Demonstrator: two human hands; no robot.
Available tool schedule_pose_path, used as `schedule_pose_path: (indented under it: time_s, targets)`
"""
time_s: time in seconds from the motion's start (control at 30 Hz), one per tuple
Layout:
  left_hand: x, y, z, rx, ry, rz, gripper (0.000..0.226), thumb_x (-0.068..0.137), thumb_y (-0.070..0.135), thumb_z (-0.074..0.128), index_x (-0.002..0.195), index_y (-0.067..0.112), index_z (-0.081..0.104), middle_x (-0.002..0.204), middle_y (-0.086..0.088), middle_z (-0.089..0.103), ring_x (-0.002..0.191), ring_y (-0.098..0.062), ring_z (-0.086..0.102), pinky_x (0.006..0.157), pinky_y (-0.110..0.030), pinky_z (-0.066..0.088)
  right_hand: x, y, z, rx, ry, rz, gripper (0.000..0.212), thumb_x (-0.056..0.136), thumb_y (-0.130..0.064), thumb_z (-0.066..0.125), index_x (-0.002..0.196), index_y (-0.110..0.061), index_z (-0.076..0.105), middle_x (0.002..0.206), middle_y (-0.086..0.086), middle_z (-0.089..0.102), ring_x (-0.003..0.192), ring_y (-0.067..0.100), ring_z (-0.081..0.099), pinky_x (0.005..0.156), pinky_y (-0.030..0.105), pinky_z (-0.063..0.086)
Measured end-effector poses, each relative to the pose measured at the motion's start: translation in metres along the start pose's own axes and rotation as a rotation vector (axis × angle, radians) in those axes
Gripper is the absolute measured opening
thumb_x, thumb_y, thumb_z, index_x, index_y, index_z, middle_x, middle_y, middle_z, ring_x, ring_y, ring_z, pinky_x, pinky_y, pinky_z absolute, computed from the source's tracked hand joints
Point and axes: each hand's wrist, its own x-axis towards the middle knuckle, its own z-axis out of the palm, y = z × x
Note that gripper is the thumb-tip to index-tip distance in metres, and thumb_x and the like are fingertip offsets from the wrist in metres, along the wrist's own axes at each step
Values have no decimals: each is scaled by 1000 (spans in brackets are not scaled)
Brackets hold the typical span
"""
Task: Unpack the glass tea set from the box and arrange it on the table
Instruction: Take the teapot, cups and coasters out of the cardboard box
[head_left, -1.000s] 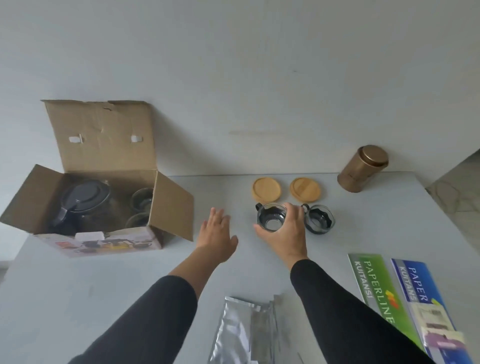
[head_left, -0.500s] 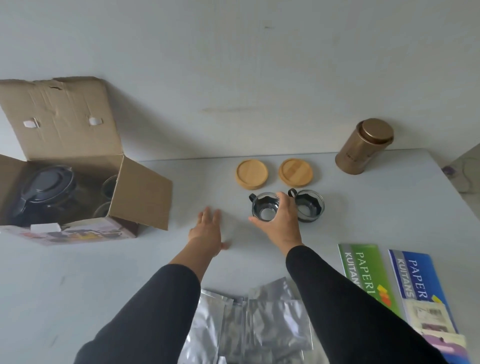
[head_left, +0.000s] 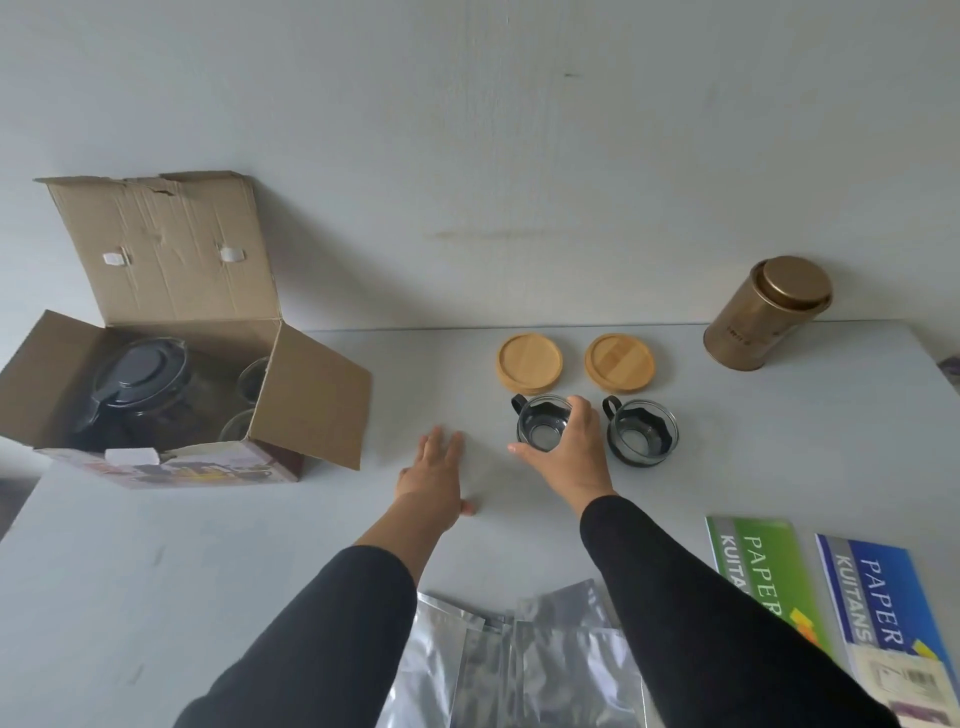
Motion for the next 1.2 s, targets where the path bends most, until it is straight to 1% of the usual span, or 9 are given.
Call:
schedule_pose_path:
  time_s: [0.1, 0.2, 0.43, 0.57, 0.7, 0.8, 0.93, 1.03, 1.2]
  targets:
    - [0, 1, -6, 20, -23, 15, 94, 89, 36, 65, 154, 20, -1, 160, -3, -8, 148, -23, 11, 113, -39, 33, -2, -4, -9, -88, -3, -58, 98, 63, -41, 84, 139, -8, 31, 135, 10, 36, 127, 23, 36, 105, 30, 35]
    - [0, -1, -21, 31, 23, 58, 69, 95, 33, 56, 151, 18, 20, 158, 0, 12, 139, -26, 33, 107, -37, 38, 0, -18, -21, -176, 119, -189, 84, 70, -42, 77, 135, -6, 37, 131, 10, 43, 125, 24, 37, 104, 35, 36]
    - [-15, -44, -97, -13, 532, 351, 36, 97, 14, 42, 131, 19, 54, 138, 5, 48, 116, -26, 55, 86, -35, 47, 11, -98, -22, -147, 287, -409, 42, 78, -25, 70, 113, -4, 57, 109, 13, 56, 104, 30, 55, 88, 38, 47]
    - [-26, -109, -145, -48, 686, 310, 33, 93, 6, 47, 123, 11, 61, 130, -1, 55, 105, -32, 59, 81, -35, 45, -2, -165, 19, -165, 251, -537, 32, 78, -34, 58, 92, -7, 65, 91, 8, 63, 88, 29, 60, 75, 33, 49]
    - [-40, -194, -163, -15, 711, 192, 35, 95, 9, 47, 129, 12, 55, 138, -3, 48, 114, -31, 55, 99, -37, 41, -22, -224, 82, -244, 54, -653, 22, 79, -28, 64, 88, -8, 66, 89, 6, 61, 87, 25, 57, 70, 25, 43]
    - [-43, -246, -161, 56, 588, 81, 43, 100, 28, 43, 141, 16, 39, 151, -2, 31, 143, -25, 26, 118, -43, 22, -35, -251, 122, -319, -116, -673, 20, 82, -26, 64, 93, -10, 64, 94, 4, 59, 87, 21, 55, 71, 26, 45]
    - [-40, -295, -143, 33, 425, 27, 60, 99, 46, 35, 152, 25, 15, 161, 1, 7, 150, -24, -4, 120, -51, 9, -47, -274, 164, -429, -280, -618, 21, 84, -27, 61, 96, -10, 60, 87, 0, 49, 78, 20, 49, 67, 32, 45]
    - [-38, -302, -133, 69, 434, 53, 63, 100, 46, 30, 153, 28, 1, 162, 2, -3, 150, -25, -10, 120, -50, 9, -49, -288, 181, -514, -353, -511, 32, 86, -27, 63, 107, -5, 56, 97, 7, 48, 88, 22, 47, 70, 26, 34]
    - [-37, -303, -130, 67, 478, 70, 63, 100, 47, 26, 153, 27, -1, 162, 1, -5, 149, -26, -12, 119, -49, 6, -42, -306, 203, -744, -462, -272, 60, 80, -30, 72, 126, -7, 40, 118, 14, 56, 102, 30, 59, 68, 29, 41]
